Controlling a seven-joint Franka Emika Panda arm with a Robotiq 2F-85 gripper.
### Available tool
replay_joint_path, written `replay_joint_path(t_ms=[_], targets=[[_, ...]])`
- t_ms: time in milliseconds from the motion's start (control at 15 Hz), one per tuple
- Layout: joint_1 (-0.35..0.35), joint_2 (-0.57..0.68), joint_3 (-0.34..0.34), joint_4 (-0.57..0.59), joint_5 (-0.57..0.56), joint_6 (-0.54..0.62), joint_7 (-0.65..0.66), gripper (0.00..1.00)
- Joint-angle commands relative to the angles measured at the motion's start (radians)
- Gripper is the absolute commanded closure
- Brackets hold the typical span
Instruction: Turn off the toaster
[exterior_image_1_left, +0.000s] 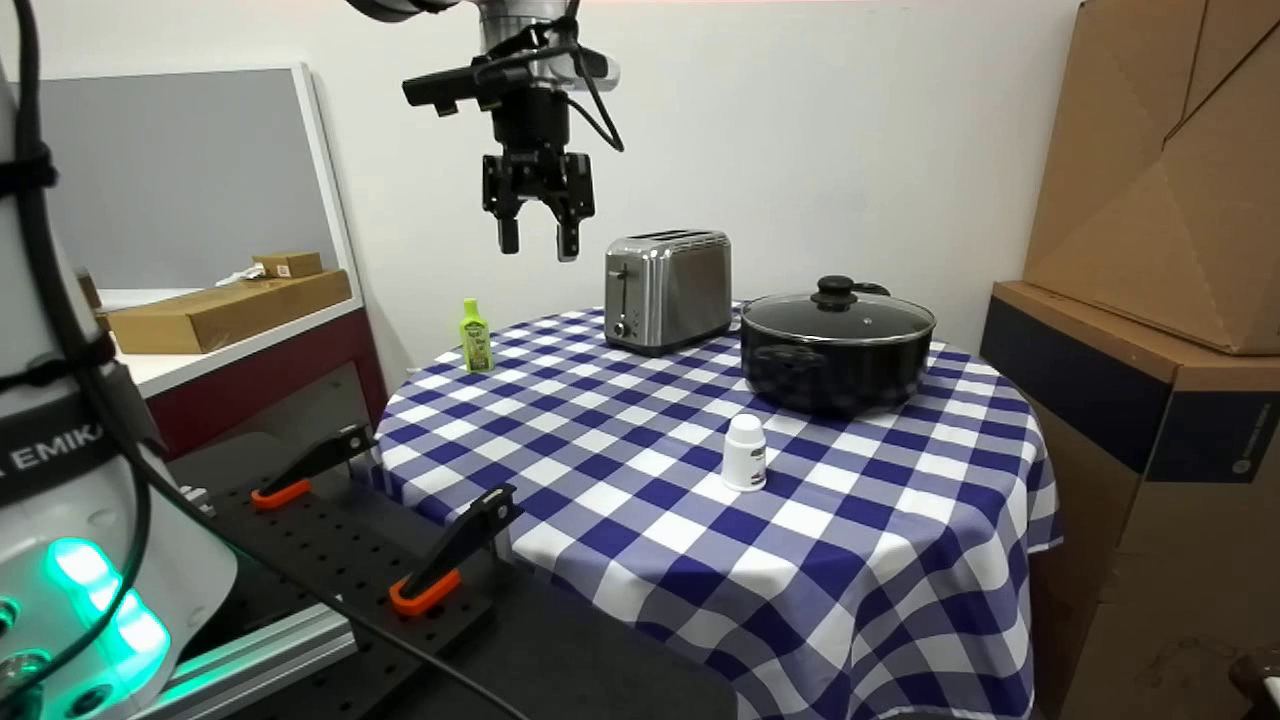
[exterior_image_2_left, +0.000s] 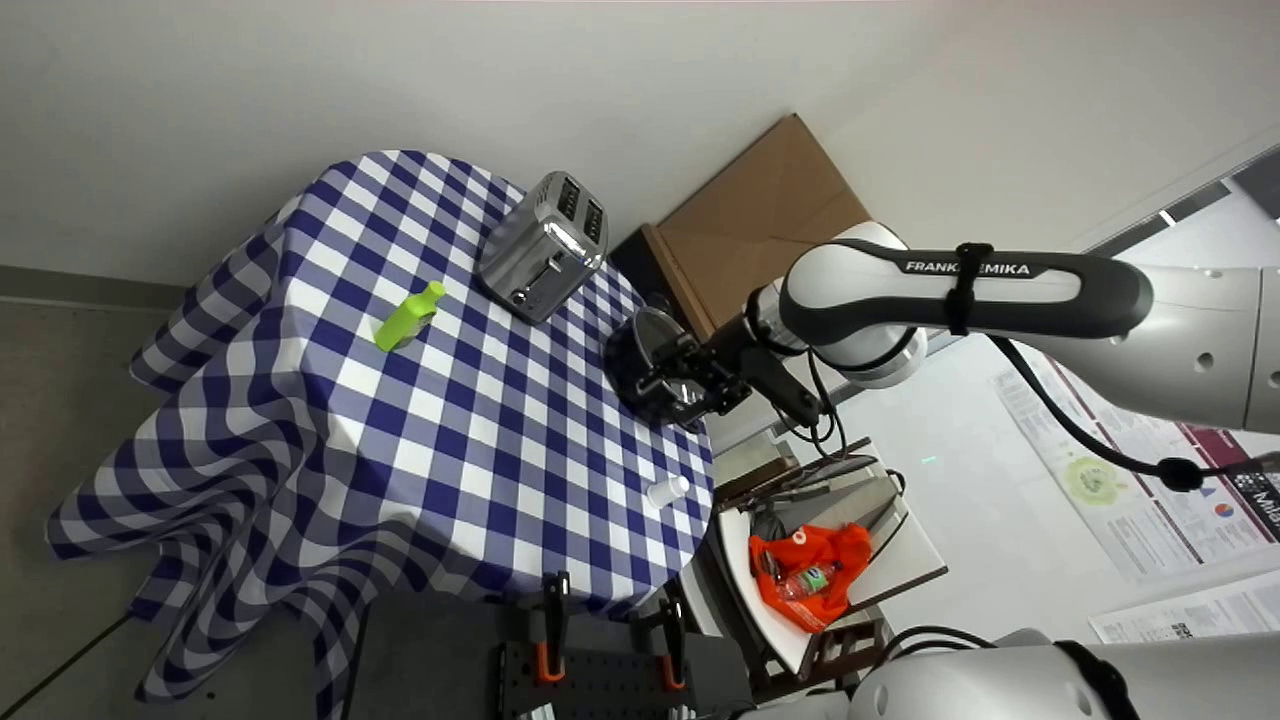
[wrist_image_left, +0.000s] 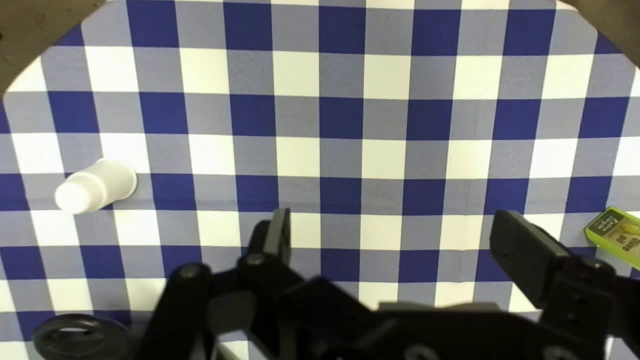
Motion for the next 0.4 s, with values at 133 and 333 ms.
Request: replay_joint_path(t_ms=[133,333], targets=[[0.003,-0.044,-0.012,-0.026,-0.028,-0.007,0.065,0.00],[-0.002,-0.063,-0.011,-0.033,-0.035,-0.020,0.089,0.00]])
